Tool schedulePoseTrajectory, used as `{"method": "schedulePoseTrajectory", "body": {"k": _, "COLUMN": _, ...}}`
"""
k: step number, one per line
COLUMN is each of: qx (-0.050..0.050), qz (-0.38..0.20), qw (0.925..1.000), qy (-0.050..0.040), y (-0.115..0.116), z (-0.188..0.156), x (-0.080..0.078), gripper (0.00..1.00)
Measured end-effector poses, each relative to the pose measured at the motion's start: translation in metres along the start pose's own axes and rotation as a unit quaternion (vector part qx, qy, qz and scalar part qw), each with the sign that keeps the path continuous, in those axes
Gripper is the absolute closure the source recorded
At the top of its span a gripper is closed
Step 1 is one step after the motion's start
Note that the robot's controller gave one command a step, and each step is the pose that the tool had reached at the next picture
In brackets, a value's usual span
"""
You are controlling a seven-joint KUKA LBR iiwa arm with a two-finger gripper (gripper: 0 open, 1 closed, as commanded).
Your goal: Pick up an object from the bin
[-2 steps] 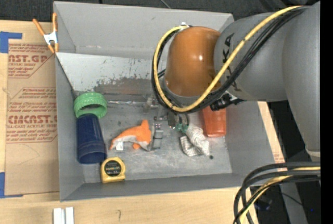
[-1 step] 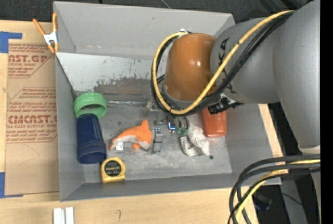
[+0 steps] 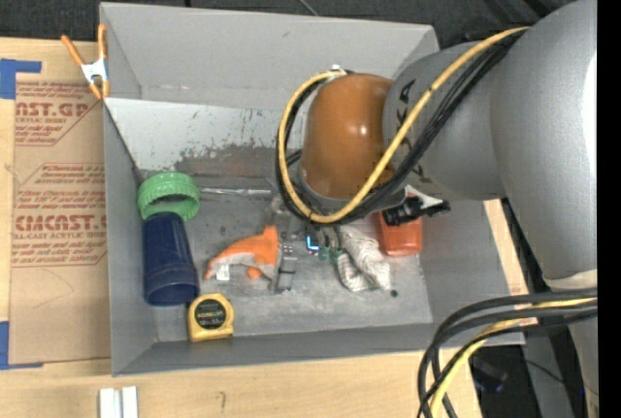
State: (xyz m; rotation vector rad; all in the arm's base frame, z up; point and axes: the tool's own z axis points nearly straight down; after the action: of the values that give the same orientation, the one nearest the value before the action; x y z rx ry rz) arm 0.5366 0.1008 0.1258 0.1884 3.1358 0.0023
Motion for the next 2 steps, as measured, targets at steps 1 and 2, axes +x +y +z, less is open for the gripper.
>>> {"method": "schedulePoseTrajectory", "body": {"k": 1, "qx": 0.001, "qz": -0.042, "qw": 0.9991, "qy": -0.0016, "y": -0.0036, "z": 0.0542, "x": 0.0039, "gripper": 0.00}}
{"method": "schedulePoseTrajectory", "body": {"k": 2, "qx": -0.001, "qz": 0.044, "qw": 0.9990, "qy": -0.0024, "y": -0.0044, "z": 0.0549, "x": 0.0045, "gripper": 1.00}}
